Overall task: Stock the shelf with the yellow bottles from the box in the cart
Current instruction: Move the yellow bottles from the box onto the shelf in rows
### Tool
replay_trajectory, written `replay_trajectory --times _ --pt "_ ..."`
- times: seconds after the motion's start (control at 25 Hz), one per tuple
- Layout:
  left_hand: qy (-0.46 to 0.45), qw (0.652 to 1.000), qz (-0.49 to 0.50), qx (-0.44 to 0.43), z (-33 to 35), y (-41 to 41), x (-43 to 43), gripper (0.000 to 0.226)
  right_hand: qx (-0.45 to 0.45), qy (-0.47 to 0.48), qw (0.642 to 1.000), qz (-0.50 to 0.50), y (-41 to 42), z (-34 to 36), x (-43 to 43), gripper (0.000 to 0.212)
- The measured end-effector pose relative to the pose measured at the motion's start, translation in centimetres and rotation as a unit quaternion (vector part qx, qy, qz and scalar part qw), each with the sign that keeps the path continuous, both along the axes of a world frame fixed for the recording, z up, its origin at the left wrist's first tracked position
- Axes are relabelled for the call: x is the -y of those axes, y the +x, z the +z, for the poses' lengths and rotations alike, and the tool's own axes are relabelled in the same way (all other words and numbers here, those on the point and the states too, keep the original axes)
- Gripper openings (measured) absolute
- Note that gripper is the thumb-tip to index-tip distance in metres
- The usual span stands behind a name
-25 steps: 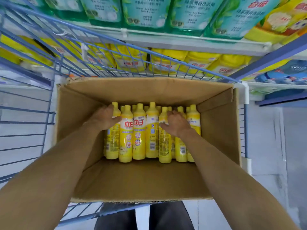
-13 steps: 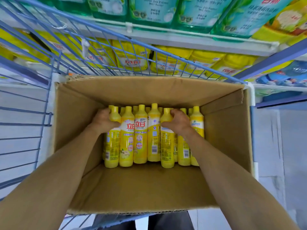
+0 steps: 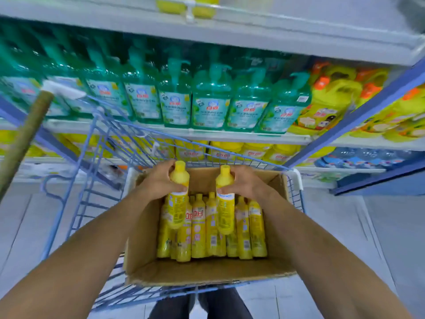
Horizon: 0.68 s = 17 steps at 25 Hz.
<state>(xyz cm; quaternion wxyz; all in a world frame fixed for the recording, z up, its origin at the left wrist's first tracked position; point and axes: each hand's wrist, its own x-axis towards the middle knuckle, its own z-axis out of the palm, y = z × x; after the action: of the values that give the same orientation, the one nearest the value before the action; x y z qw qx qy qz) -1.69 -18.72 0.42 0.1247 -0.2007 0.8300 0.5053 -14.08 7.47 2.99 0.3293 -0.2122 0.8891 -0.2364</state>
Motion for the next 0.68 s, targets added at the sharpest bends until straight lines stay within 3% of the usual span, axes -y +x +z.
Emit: replay_trajectory --times 0.2,0.32,0.48,0.68 --pt "0.006 0.992 -0.026 -0.12 16.2 -4.5 -0.5 0.114 -0.121 -0.097 0.988 0.023 -2.8 14.9 2.2 0.046" --pt "0.005 0.976 -0.041 -0.213 25.6 -6.2 -0.9 0.085 -0.198 -0.134 0.971 0.01 -4.3 23.5 2.2 0.047" --pt "-0.014 0.952 -0.055 -0.3 35.5 -7.9 -1.7 0.062 -0.282 -0.204 0.938 -0.005 -6.2 32.4 1.7 0.067" --pt "-0.057 0.92 -0.038 -0.385 43.2 -10.7 -3.3 0.054 -0.308 -0.28 0.909 -0.022 -8.8 39.7 0.8 0.049"
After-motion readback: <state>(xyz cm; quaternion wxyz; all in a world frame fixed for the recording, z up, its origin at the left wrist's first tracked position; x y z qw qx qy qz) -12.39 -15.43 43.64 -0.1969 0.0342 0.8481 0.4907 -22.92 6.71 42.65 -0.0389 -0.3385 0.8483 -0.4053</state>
